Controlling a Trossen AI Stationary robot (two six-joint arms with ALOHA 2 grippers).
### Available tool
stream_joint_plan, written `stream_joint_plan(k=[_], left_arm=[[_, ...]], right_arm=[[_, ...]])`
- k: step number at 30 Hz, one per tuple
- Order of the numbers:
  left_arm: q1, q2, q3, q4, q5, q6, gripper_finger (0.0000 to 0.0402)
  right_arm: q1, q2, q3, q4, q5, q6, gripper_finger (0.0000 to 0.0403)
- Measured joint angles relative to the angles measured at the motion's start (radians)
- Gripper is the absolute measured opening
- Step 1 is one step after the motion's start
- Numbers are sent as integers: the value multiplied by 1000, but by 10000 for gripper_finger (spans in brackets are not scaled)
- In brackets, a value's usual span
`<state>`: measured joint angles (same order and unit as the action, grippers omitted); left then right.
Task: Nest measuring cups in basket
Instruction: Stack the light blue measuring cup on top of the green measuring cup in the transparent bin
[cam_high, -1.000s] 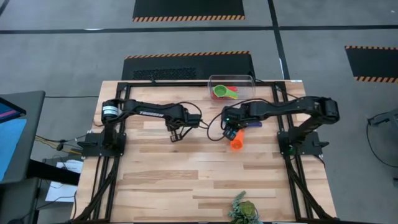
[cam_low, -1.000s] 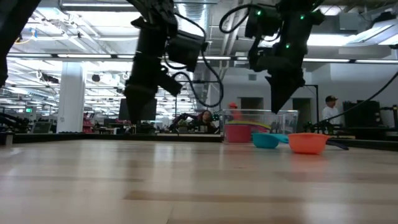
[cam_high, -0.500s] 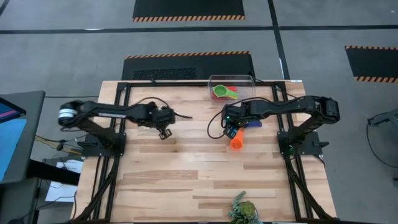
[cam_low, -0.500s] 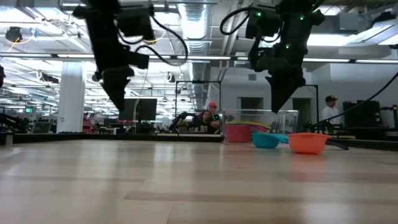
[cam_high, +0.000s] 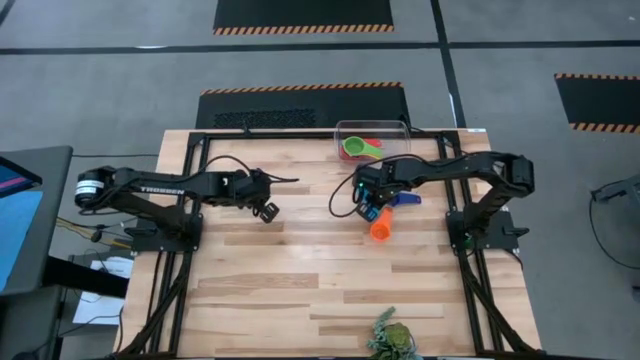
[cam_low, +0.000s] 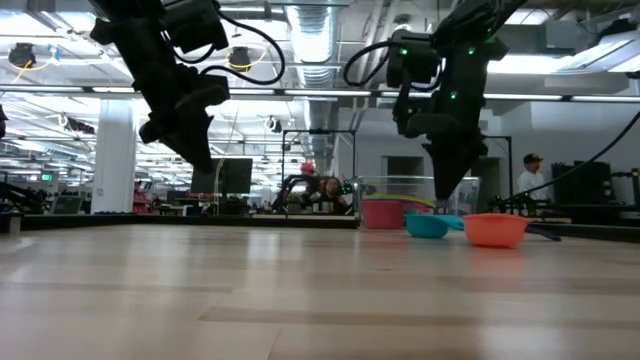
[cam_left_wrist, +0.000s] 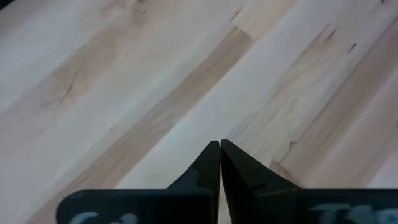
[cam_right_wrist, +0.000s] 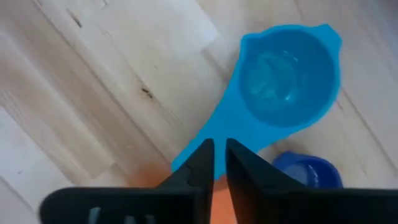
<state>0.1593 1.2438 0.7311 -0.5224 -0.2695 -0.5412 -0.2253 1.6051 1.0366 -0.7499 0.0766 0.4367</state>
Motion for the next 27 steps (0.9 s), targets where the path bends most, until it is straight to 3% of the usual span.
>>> stream_joint_plan(k=[9,16,27], left_arm=[[0,0,0,16,-24,2,0],[0,1,0,17,-24,2,0],[0,1,0,17,-25,-1,0]], right_arm=[[-9,38,0,133,1,0,156],[-29,38,0,142,9,0,219],[-47,173,-1,184,30,7,221]])
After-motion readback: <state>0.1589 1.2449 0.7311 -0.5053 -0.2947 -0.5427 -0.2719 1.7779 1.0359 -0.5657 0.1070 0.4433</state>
